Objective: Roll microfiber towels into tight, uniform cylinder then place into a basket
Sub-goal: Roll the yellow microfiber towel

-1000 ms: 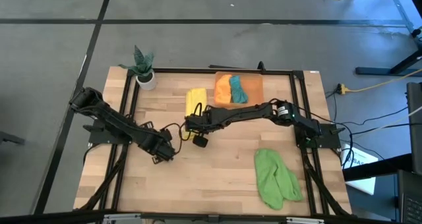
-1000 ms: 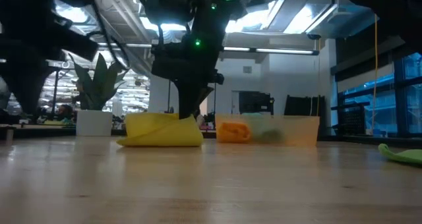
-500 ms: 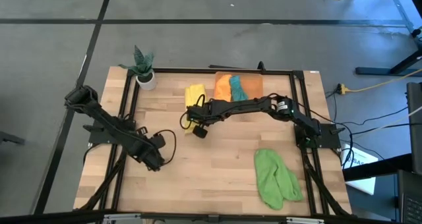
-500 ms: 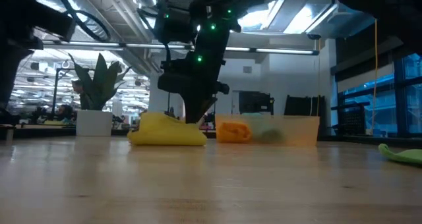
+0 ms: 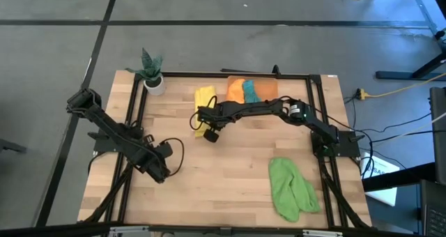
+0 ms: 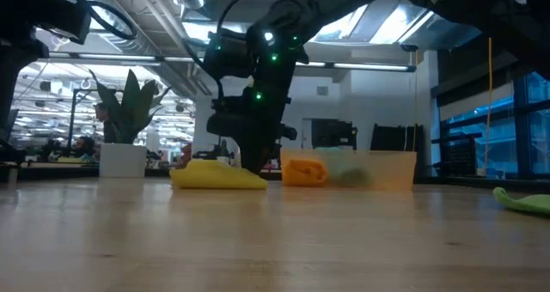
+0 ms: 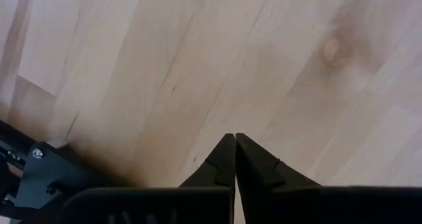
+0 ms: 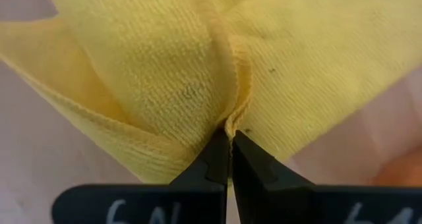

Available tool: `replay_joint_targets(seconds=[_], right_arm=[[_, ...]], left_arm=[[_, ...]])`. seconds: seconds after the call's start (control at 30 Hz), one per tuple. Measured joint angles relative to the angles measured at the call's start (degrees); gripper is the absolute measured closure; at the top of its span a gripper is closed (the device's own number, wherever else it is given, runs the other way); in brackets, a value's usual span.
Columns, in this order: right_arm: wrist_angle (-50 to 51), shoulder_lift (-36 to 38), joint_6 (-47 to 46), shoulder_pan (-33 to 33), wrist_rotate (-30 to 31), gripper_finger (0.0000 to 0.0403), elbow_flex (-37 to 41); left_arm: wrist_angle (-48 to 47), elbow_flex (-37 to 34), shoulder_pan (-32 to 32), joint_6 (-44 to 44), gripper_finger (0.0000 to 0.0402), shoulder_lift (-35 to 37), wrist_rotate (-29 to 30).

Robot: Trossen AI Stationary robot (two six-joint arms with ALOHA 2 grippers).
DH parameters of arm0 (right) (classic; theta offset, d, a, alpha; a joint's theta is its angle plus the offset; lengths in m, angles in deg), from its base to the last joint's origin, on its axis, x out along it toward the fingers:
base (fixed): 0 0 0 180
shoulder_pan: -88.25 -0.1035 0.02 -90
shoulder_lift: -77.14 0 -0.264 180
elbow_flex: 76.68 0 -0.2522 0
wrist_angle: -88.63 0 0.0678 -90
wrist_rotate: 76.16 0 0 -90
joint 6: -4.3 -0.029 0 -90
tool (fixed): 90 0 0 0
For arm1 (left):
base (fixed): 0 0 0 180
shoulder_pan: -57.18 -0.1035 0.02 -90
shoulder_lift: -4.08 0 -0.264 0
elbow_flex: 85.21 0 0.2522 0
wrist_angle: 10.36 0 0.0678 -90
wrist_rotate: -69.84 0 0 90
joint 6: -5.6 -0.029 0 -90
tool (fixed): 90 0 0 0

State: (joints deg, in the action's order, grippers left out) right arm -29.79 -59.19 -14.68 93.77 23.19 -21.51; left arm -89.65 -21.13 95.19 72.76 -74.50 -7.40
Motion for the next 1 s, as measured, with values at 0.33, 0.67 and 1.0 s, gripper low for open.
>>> replay_joint_targets(seconds=[0.33, 0.67, 1.0], right_arm=[[1.6, -0.1, -0.2, -4.6, -7.3, 0.0393, -0.2], [1.7, -0.3, -2.0, -11.6, -20.2, 0.0393, -0.1], [1.7, -0.5, -4.5, -17.7, -24.9, 0.0393, 0.0]], left_arm=[[0.2, 0.0, 0.1, -0.4, 0.0401, 0.0, 0.7], [13.4, 0.0, 2.4, -14.0, 0.04, 0.0, 7.8], [27.5, 0.0, 3.1, -30.2, 0.0396, -5.1, 10.0]])
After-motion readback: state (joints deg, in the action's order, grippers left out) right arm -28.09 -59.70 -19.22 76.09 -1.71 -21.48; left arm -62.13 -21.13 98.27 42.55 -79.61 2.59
